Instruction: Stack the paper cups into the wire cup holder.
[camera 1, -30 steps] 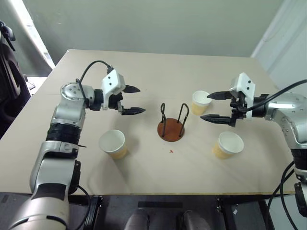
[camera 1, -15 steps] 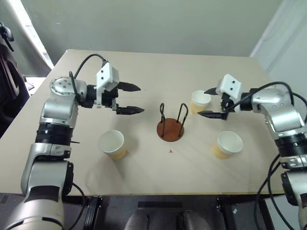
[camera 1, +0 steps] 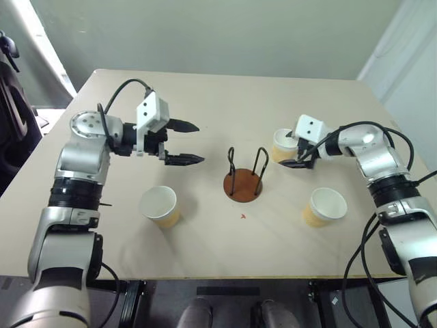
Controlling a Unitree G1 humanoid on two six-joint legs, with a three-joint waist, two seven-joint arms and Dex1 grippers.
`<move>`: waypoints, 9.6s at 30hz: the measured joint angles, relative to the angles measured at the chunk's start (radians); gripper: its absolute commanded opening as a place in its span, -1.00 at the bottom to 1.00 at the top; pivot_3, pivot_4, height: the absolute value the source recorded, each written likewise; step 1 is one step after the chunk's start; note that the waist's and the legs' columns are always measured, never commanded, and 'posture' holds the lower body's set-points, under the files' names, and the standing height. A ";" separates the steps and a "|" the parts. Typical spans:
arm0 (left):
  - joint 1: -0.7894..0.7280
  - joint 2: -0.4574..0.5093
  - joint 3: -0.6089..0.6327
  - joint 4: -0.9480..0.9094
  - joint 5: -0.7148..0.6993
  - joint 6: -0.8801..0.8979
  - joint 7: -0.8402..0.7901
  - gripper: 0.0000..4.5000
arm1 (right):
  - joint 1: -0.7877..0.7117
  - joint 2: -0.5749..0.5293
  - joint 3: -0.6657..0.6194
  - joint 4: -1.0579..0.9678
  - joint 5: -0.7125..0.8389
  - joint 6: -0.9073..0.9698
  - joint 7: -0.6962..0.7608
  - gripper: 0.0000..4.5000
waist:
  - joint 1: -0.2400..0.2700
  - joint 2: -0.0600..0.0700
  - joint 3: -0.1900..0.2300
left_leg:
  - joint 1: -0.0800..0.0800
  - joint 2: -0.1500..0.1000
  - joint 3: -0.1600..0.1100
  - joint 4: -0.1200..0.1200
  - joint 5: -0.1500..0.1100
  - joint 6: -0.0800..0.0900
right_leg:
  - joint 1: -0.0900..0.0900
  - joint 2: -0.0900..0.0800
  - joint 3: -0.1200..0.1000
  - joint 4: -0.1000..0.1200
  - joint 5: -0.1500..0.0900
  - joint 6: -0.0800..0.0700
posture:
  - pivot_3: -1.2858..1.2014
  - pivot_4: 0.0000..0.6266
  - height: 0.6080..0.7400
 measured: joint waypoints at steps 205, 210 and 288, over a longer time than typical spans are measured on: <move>-0.116 0.174 -0.154 -0.220 0.009 0.107 -0.168 -1.00 | 0.195 -0.164 -0.127 -0.603 0.429 0.327 0.344 0.39 | -0.026 0.000 0.000 | 0.000 0.000 -0.001 -0.001 0.001 -0.001 | -0.001 0.000 -0.002 0.003 -0.003 -0.006 | 0.03 -0.52 1.00; -0.209 0.104 -0.178 -0.180 -0.013 0.113 -0.169 -1.00 | 0.195 -0.163 -0.127 -0.600 0.419 0.327 0.343 0.39 | -0.026 0.000 0.000 | -0.001 0.000 -0.001 -0.001 0.001 -0.001 | -0.001 0.000 -0.001 0.002 -0.003 -0.005 | 0.03 -0.52 1.00; -0.475 -0.199 -0.380 0.333 -0.032 -0.171 -0.168 0.97 | 0.296 -0.213 -0.191 -0.735 0.440 0.469 0.221 0.39 | 0.006 0.000 0.000 | -0.008 0.000 0.001 0.011 -0.001 0.002 | 0.000 0.001 -0.001 0.000 0.001 0.002 | 0.03 -0.52 1.00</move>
